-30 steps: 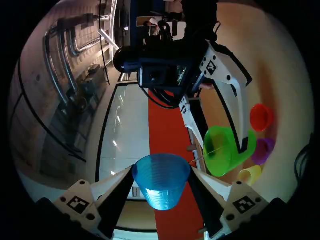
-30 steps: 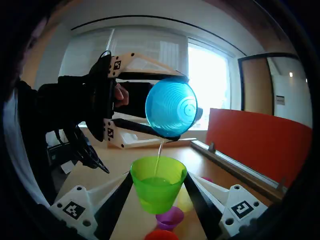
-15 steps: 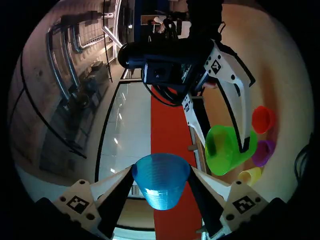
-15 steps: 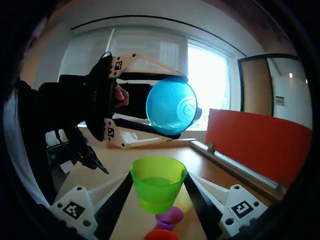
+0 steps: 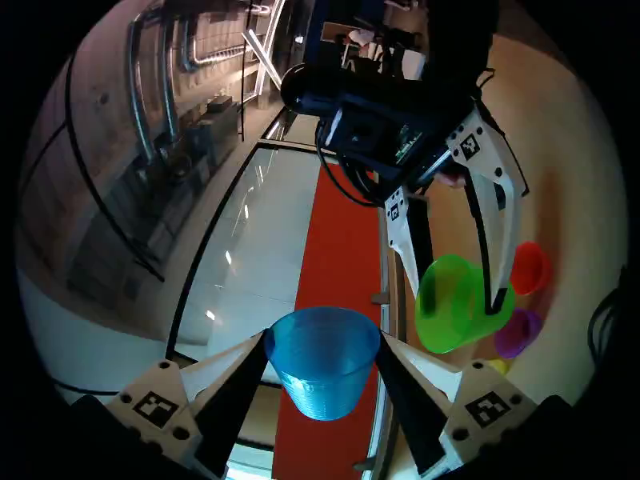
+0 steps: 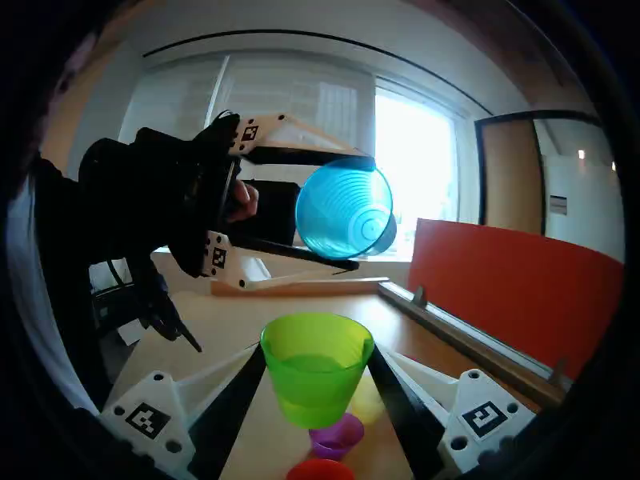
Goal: Pour water
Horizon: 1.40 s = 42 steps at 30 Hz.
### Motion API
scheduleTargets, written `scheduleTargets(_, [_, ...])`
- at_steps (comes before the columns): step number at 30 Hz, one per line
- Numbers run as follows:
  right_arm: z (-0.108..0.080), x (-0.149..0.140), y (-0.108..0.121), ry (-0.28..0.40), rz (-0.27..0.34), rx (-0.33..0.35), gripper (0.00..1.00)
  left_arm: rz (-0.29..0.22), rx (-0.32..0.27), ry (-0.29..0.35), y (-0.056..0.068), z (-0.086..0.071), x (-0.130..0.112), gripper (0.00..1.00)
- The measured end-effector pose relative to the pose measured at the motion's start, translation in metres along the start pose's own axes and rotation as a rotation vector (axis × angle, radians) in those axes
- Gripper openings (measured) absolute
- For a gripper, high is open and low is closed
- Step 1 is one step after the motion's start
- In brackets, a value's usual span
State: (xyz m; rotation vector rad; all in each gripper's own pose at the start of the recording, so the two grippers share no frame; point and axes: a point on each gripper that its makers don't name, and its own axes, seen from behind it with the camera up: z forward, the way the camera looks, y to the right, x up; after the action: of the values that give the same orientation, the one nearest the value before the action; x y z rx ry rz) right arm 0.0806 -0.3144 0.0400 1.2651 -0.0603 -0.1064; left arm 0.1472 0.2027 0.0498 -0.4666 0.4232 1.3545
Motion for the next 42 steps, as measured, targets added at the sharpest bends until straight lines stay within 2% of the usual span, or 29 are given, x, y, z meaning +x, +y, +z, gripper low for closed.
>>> scheduleTargets(11, [0.0, 0.004, 0.002, 0.01, -0.003, -0.012, 0.91, -0.234, 0.019, -0.01, -0.008, 0.001, -0.015, 0.89])
scheduleTargets(14, [0.0, 0.006, 0.003, 0.013, -0.002, -0.013, 0.91, -0.33, 0.025, -0.009, -0.01, -0.001, -0.019, 0.89])
scheduleTargets(23, [0.001, 0.009, 0.001, 0.019, -0.008, -0.019, 0.91, -0.682, 0.021, -0.028, -0.015, -0.003, -0.036, 0.89])
scheduleTargets(33, [0.0, 0.015, 0.002, 0.028, -0.012, -0.028, 0.91, -1.075, -0.007, -0.092, 0.005, 0.0, -0.056, 0.89])
scheduleTargets(39, [-0.002, 0.019, 0.004, 0.034, -0.012, -0.038, 0.91, -1.246, -0.021, -0.093, 0.013, -0.001, -0.064, 0.89])
scheduleTargets(42, [-0.003, 0.022, 0.004, 0.04, -0.011, -0.042, 0.91, -1.29, -0.024, -0.087, 0.014, 0.0, -0.067, 0.89])
